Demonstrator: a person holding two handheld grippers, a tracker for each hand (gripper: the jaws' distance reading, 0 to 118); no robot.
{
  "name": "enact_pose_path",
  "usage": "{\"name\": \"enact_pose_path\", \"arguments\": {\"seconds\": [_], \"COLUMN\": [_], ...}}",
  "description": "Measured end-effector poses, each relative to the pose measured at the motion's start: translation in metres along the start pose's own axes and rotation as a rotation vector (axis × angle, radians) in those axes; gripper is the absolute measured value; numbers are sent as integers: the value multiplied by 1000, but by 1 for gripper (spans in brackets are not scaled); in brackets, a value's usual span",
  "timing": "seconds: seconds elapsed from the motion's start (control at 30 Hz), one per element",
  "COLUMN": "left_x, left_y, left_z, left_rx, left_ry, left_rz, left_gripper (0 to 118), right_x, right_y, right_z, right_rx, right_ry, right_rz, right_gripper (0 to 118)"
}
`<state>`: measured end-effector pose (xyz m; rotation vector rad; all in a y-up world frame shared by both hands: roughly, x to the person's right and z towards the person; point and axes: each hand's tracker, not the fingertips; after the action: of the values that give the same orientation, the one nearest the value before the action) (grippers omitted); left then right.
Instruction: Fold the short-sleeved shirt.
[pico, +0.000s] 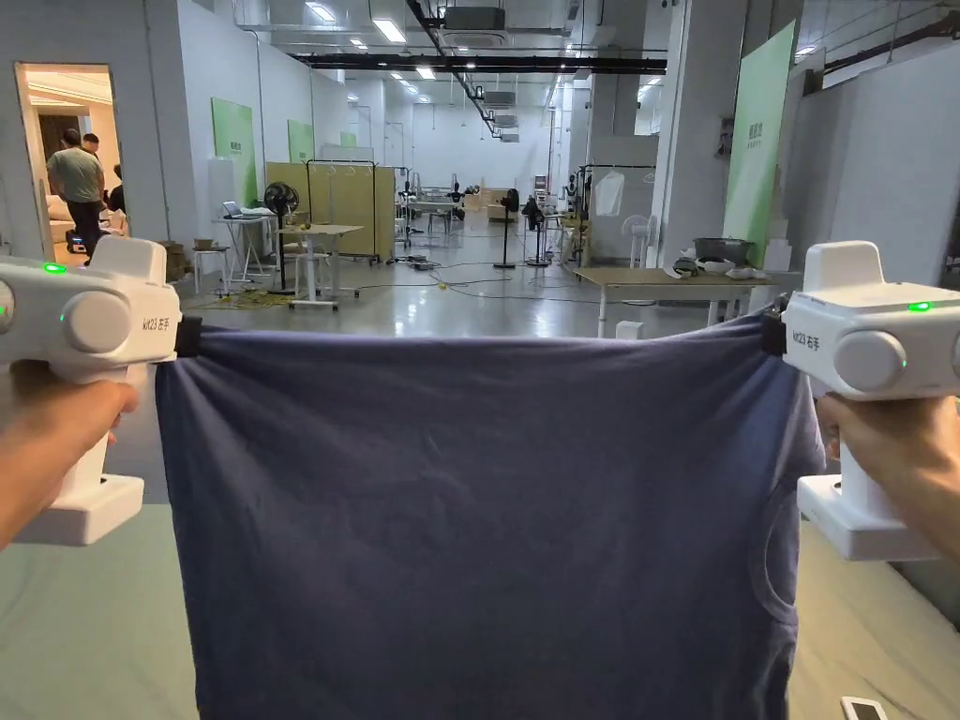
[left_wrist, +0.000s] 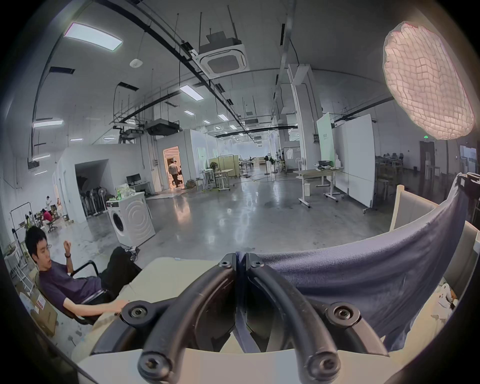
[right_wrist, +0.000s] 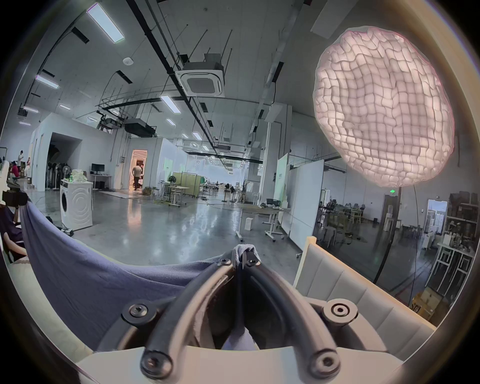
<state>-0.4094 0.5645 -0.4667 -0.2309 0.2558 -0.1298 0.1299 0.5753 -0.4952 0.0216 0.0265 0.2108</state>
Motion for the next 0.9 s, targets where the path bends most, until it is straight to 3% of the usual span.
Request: {"name": "enact_pose_path", "arguments": {"seconds": [0.13,0.4,0.67,0.9], "left_x": [-2,4,-2,-19], "left_y": [19,20,-44,-116], "left_z": [-15,4,29,79], "left_rx": [24,59,10,-41], "left_ry": [9,0,-29,-69], "left_rz": [1,-26,-45,-8], "left_gripper": [6,6,6,6], "right_x": [5,11,-1,-13], "right_y": [11,11,-41,-91], "right_z": [-29,-26,23,105], "right_rx": [17,39,-28,-80], "right_ry": [-13,-21,6,52], "right_rz": [5,13,1,-1], "right_gripper": [4,4,4,4]}}
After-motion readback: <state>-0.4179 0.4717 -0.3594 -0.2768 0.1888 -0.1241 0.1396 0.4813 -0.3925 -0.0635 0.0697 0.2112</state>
